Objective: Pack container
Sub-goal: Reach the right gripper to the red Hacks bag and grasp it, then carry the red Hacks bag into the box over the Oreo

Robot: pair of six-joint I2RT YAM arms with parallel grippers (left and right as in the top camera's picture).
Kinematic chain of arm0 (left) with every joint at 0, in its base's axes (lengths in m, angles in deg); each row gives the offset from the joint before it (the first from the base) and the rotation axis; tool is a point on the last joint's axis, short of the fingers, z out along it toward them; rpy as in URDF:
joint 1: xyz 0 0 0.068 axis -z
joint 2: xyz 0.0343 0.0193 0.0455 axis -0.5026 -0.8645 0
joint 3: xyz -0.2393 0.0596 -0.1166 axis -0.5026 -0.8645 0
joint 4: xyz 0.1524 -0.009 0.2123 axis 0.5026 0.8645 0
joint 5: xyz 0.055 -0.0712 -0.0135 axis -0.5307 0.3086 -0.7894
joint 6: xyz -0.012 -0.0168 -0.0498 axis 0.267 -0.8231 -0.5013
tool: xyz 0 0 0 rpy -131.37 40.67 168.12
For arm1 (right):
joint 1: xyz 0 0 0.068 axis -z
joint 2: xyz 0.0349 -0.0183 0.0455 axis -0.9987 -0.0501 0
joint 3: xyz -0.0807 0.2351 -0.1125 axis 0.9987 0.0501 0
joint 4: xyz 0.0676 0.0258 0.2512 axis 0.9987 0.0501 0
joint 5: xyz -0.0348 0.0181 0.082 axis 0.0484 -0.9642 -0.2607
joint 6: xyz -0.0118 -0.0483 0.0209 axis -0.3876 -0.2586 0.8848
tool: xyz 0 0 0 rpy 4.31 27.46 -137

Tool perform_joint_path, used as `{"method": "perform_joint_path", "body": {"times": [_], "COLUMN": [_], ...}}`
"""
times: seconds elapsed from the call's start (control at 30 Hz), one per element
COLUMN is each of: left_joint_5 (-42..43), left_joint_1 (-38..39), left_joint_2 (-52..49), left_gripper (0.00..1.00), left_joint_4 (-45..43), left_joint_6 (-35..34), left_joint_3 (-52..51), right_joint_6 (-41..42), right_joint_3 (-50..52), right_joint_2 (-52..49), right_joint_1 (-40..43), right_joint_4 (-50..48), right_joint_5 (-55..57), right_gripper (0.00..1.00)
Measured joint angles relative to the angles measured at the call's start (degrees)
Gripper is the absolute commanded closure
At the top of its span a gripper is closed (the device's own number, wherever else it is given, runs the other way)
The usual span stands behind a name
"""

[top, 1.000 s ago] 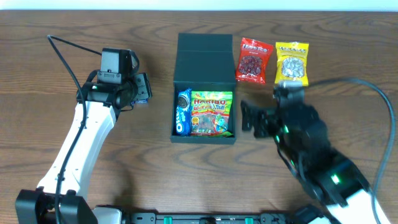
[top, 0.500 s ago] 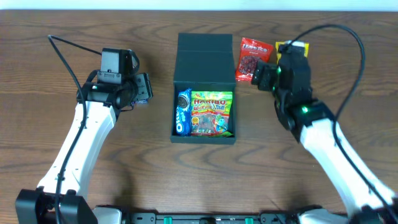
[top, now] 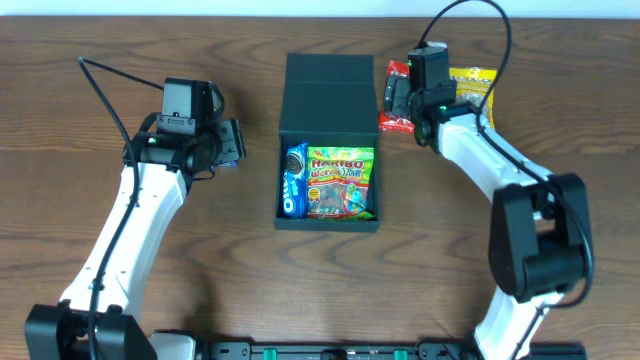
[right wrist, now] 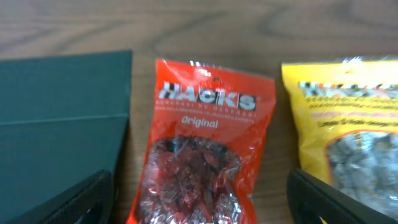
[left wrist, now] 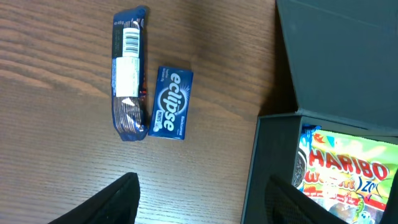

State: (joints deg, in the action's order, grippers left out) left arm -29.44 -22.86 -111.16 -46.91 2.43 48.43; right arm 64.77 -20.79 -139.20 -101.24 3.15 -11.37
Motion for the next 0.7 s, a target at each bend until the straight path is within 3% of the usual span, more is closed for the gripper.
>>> {"method": "perform_joint_path", "body": {"times": [0.2, 0.33, 0.4, 0.43, 0.47, 0.63, 0.7], "left_joint_5": [0.0, 0.0, 0.0, 0.0, 0.0, 0.0, 0.0], "left_joint_1": [0.0, 0.0, 0.0, 0.0, 0.0, 0.0, 0.0], "left_joint_2": [0.0, 0.0, 0.0, 0.0, 0.0, 0.0, 0.0], "left_gripper": [0.35, 0.34, 0.35, 0.35, 0.34, 0.34, 0.35], "left_joint_4": [0.0, 0.0, 0.0, 0.0, 0.0, 0.0, 0.0], "left_joint_6": [0.0, 0.0, 0.0, 0.0, 0.0, 0.0, 0.0], "left_joint_3": [0.0, 0.0, 0.0, 0.0, 0.0, 0.0, 0.0], "right_joint_6": [3.7, 5.6, 6.0, 6.9, 6.9, 7.5, 7.9], "right_joint_3": [-0.1, -0.1, -0.2, -0.2, -0.2, -1.0, -2.0], "right_joint_2": [-5.1, -6.3, -6.5, -6.6, -6.6, -6.6, -6.1], "right_joint_1": [0.2, 0.3, 0.4, 0.5, 0.5, 0.5, 0.5], "right_joint_4": [0.7, 1.1, 1.4, 1.6, 1.7, 2.6, 3.5], "right_joint_5": [-1.2, -1.9, -2.1, -2.2, -2.3, -2.4, -2.4], "right_gripper": [0.13, 0.22, 0.34, 0.49, 0.56, 0.76, 0.91]}}
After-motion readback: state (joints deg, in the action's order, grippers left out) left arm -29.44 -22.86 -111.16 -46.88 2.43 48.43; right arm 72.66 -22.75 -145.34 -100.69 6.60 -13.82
